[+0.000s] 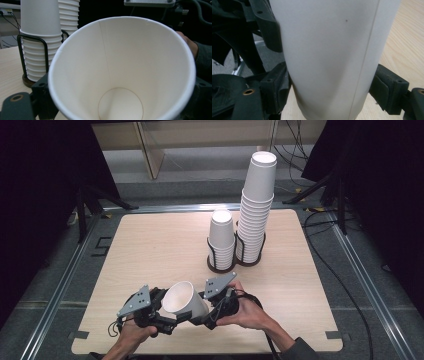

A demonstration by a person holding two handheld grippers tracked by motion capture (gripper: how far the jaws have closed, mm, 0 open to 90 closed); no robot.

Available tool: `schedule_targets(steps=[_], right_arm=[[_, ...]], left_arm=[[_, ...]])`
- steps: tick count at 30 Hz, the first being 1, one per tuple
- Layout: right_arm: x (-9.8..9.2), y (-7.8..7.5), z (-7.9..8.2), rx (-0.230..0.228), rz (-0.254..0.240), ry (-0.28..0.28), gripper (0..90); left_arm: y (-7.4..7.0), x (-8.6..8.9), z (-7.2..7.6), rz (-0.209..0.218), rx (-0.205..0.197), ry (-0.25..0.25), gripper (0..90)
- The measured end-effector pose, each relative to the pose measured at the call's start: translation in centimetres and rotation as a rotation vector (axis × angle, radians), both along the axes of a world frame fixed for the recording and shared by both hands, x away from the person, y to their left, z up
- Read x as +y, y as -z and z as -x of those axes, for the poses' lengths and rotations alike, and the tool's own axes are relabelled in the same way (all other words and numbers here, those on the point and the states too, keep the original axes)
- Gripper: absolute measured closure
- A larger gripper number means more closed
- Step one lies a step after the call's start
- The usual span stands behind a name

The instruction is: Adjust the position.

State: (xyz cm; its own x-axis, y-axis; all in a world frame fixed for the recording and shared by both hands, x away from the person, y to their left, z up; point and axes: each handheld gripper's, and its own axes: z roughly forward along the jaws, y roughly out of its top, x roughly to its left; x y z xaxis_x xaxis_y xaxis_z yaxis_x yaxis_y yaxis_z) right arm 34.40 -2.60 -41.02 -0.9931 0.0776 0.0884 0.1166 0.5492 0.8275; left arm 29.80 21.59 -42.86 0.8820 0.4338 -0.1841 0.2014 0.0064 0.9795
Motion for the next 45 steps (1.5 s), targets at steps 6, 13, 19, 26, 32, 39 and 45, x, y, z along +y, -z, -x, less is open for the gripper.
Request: schedule_targets(steps=[6,13,19,26,32,39,45], right_arm=[[0.1,0.2,-0.1,0.024,-0.030,0.019,23.0],[0.0,0.5,-0.4,0.022,-0.022,0.059,17.3],[-1.4,0.7,-1.0,0.036,0.017,0.152,16.4],[-3.8,1.1,-1.2,-0.018,0.084,0.265,18.4],[-5.1,1.6,-0.9,-0.056,0.130,0.327,18.7],[-6.2,2.3,-0.6,-0.081,0.164,0.382,19.3],[-6.9,2.4,-0.4,-0.092,0.172,0.411,19.6]], left_arm=[[0.1,0.3,-0.3,0.040,0.028,-0.006,13.8],[0.0,0.9,-0.6,0.026,0.010,-0.045,16.0],[0.1,1.8,-1.1,-0.056,0.012,-0.186,16.1],[0.5,2.9,-1.9,-0.132,0.014,-0.304,16.0],[0.5,3.4,-2.3,-0.166,-0.017,-0.362,16.0],[0.6,4.1,-2.6,-0.205,-0.020,-0.425,16.0],[0.6,4.7,-2.9,-0.191,-0.024,-0.465,15.9]])
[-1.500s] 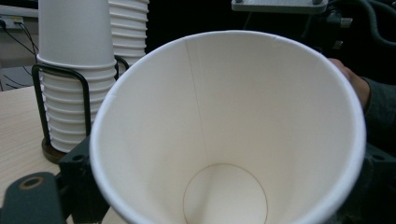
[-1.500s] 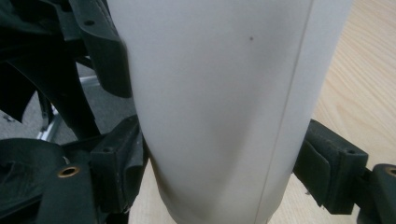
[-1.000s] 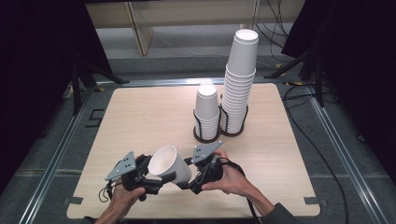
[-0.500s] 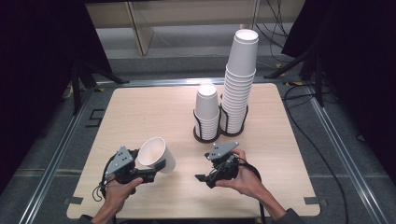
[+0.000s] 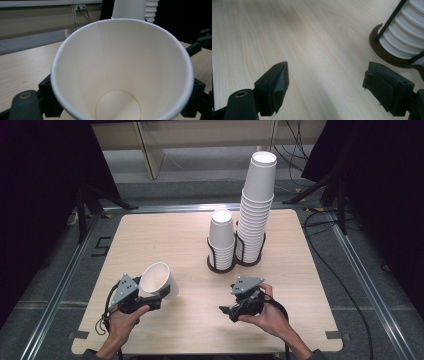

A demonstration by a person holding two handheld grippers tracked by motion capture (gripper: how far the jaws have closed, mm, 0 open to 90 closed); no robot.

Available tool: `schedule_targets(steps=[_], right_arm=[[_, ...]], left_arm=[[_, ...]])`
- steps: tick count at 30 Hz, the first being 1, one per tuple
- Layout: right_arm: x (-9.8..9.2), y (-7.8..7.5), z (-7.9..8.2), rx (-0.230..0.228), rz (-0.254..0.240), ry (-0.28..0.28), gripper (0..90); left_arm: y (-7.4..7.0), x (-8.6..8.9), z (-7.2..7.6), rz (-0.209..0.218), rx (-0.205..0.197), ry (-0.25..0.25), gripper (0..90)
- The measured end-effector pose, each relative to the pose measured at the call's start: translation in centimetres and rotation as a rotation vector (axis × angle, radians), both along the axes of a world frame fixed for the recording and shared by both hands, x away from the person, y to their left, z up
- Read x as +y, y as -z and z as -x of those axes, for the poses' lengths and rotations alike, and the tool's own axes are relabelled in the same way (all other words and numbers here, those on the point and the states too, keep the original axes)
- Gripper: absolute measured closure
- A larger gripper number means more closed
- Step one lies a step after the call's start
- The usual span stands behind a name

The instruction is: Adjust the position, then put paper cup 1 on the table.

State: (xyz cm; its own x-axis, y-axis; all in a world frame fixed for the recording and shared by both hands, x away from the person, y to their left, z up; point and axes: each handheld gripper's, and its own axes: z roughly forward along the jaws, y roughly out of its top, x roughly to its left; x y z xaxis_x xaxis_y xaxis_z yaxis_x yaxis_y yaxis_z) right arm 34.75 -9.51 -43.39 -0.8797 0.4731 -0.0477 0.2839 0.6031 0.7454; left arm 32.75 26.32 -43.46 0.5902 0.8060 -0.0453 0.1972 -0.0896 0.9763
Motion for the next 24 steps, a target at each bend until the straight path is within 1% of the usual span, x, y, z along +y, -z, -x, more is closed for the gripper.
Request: schedule_targets(steps=[1,2,3,4,5,8,9,10,11,14,15,16,17,18,20,21,22,24], right_arm=[[-0.3,0.0,0.1,-0.011,-0.002,0.014,19.6],[-0.5,0.0,0.1,-0.009,-0.007,0.019,19.5],[-0.7,0.1,0.1,-0.003,-0.012,0.025,19.5],[-0.8,0.1,0.1,-0.008,-0.015,0.027,19.5],[-1.0,0.2,0.2,-0.005,-0.012,0.033,19.4],[-1.3,0.3,0.3,-0.001,-0.010,0.041,19.0],[-1.4,0.4,0.4,-0.004,-0.010,0.042,19.0],[-1.5,0.4,0.5,0.005,-0.010,0.048,18.9],[-1.7,0.5,0.6,0.007,-0.010,0.047,18.7],[-2.0,0.7,0.8,0.004,-0.006,0.046,18.5],[-2.0,0.7,0.9,0.003,-0.002,0.047,18.5],[-2.1,0.7,1.0,0.013,-0.003,0.053,18.4],[-2.1,0.7,1.0,0.010,-0.001,0.052,18.5],[-2.1,0.7,1.0,0.006,0.000,0.054,18.4],[-2.1,0.8,1.1,0.005,0.004,0.057,18.3],[-2.2,0.8,1.1,0.006,0.006,0.057,18.3],[-2.2,0.8,1.0,-0.006,0.009,0.054,18.3],[-2.3,0.8,1.0,-0.005,0.009,0.054,18.4]], left_arm=[[0.0,0.4,-0.1,-0.008,0.000,-0.021,15.9],[0.0,0.4,-0.1,-0.008,0.000,-0.021,15.9],[0.1,0.6,-0.3,-0.003,-0.003,-0.035,16.0],[0.1,0.7,-0.4,0.004,-0.004,-0.044,15.9],[0.1,0.9,-0.5,0.003,0.001,-0.053,16.0],[0.1,1.1,-0.7,0.009,0.001,-0.063,16.0],[0.1,1.2,-0.7,0.005,0.007,-0.071,16.0],[0.1,1.3,-0.8,-0.006,0.017,-0.075,16.0],[0.1,1.4,-0.9,-0.005,0.015,-0.086,16.0],[0.0,1.6,-1.1,-0.007,0.013,-0.092,16.0],[-0.1,1.6,-1.2,-0.011,0.020,-0.095,16.0],[-0.1,1.7,-1.3,-0.013,0.020,-0.097,16.0],[0.0,1.7,-1.5,-0.001,0.013,-0.095,15.9],[0.0,1.8,-1.6,-0.016,0.022,-0.102,15.9],[0.2,2.0,-2.0,-0.011,0.030,-0.112,15.9],[0.3,2.0,-2.3,-0.005,0.028,-0.110,15.9],[0.3,2.1,-2.4,-0.012,0.039,-0.115,15.9],[0.4,2.2,-2.7,-0.020,0.044,-0.116,15.9]])
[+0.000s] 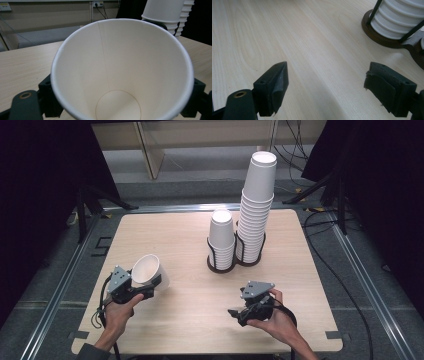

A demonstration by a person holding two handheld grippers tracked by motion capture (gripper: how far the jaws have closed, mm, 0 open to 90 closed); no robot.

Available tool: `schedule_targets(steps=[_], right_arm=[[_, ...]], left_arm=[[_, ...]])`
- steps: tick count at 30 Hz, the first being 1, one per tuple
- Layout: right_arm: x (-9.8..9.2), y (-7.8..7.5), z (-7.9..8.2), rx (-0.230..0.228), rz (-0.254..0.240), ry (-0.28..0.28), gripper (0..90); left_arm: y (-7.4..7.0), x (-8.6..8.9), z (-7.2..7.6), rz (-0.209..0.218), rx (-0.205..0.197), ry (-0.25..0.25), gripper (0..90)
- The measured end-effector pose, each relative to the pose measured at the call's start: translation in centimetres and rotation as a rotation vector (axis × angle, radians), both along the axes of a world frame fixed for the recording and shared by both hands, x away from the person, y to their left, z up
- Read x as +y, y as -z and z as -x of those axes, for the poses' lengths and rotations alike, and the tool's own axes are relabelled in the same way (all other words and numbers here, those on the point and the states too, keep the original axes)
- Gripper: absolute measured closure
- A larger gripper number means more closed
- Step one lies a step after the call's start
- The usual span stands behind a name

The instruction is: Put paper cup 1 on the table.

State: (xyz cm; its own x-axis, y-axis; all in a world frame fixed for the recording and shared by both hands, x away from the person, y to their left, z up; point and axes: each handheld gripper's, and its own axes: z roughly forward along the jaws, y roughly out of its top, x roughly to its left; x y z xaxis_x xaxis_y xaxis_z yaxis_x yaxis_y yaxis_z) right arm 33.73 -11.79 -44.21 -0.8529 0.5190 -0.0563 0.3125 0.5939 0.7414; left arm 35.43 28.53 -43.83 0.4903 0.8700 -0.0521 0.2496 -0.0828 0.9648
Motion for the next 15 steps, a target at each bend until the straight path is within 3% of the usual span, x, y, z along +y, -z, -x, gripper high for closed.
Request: schedule_targets(steps=[8,15], right_arm=[[0.0,0.5,0.0,0.020,0.012,-0.003,18.9],[-0.1,0.4,0.0,0.015,0.009,-0.003,19.0]], left_arm=[[0.2,0.7,-2.2,0.007,-0.017,-0.040,15.9],[0.6,0.7,-4.3,-0.017,0.010,-0.070,15.9]])
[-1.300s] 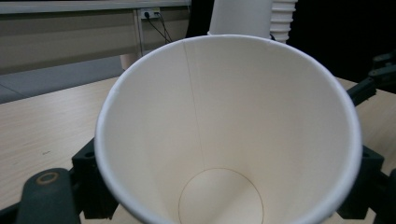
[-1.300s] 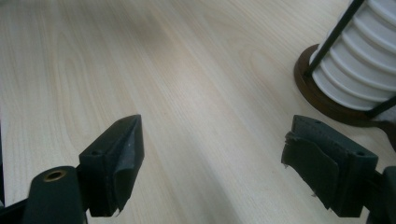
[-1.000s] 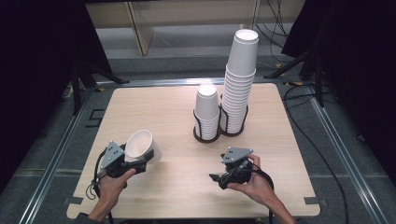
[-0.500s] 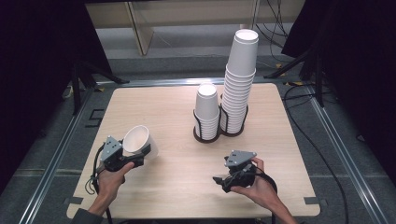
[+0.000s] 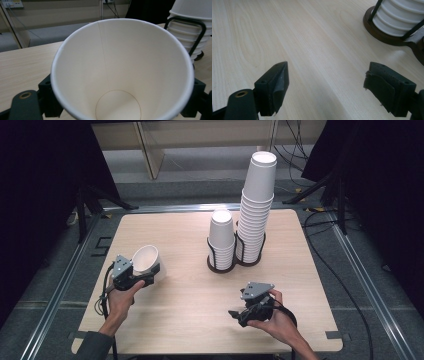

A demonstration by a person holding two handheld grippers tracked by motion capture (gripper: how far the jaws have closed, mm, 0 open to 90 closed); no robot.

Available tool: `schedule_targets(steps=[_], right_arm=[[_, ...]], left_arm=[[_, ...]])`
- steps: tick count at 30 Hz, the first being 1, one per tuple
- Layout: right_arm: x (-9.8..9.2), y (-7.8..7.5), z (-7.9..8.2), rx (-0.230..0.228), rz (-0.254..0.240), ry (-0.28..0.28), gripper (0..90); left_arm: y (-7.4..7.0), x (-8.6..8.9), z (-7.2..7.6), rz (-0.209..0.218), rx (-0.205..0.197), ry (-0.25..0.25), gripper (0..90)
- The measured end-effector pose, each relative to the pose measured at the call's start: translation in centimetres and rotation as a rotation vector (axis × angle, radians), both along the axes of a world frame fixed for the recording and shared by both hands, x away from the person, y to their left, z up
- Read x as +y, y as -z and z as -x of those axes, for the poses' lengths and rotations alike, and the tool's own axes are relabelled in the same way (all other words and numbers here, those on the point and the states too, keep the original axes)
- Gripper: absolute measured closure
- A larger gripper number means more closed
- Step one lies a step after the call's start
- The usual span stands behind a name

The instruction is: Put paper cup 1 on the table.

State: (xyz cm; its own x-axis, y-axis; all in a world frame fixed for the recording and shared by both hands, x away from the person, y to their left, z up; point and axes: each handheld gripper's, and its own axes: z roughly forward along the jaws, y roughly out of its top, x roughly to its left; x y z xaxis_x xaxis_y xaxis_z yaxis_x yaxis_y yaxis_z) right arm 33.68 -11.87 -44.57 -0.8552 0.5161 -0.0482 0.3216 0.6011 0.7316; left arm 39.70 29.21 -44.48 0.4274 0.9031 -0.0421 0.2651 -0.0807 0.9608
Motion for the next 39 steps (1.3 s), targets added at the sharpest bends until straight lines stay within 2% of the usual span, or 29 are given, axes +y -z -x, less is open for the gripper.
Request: schedule_targets(steps=[4,6,12,15,16,20,21,28,31,37,39], right_arm=[[-0.1,-0.1,0.0,0.005,-0.003,0.003,18.9],[-0.2,0.0,-0.1,-0.015,0.002,-0.002,18.9],[-0.1,0.0,-0.1,0.005,0.003,0.002,18.9],[-0.1,0.1,0.0,0.011,0.009,-0.002,18.9],[-0.1,0.1,0.0,0.013,0.010,-0.001,18.9],[0.0,0.1,-0.1,-0.002,0.014,-0.007,18.9],[0.0,0.2,-0.1,0.012,0.011,-0.006,18.9],[0.0,0.2,-0.1,0.015,0.012,-0.001,18.8],[0.0,0.2,-0.1,0.010,0.013,-0.006,18.9],[0.0,0.2,-0.1,0.018,0.014,-0.006,18.9],[0.0,0.3,-0.1,0.018,0.014,-0.004,18.9]], left_arm=[[0.0,0.0,-1.0,-0.012,0.005,-0.015,15.8],[0.0,0.0,-1.7,-0.026,0.019,-0.012,15.7],[0.2,0.1,-3.8,-0.022,0.019,-0.045,15.7],[0.4,0.2,-4.9,-0.043,0.021,-0.058,15.7],[0.5,0.3,-5.4,-0.047,0.037,-0.062,15.7],[0.9,0.5,-7.0,-0.056,0.056,-0.091,15.7],[1.0,0.6,-7.3,-0.062,0.057,-0.098,15.6],[0.9,0.6,-9.0,-0.101,0.056,-0.117,15.6],[0.9,0.6,-9.6,-0.081,0.043,-0.115,15.5],[1.5,0.5,-10.8,-0.117,0.055,-0.137,15.3],[1.7,0.4,-11.0,-0.108,0.060,-0.142,15.2]])
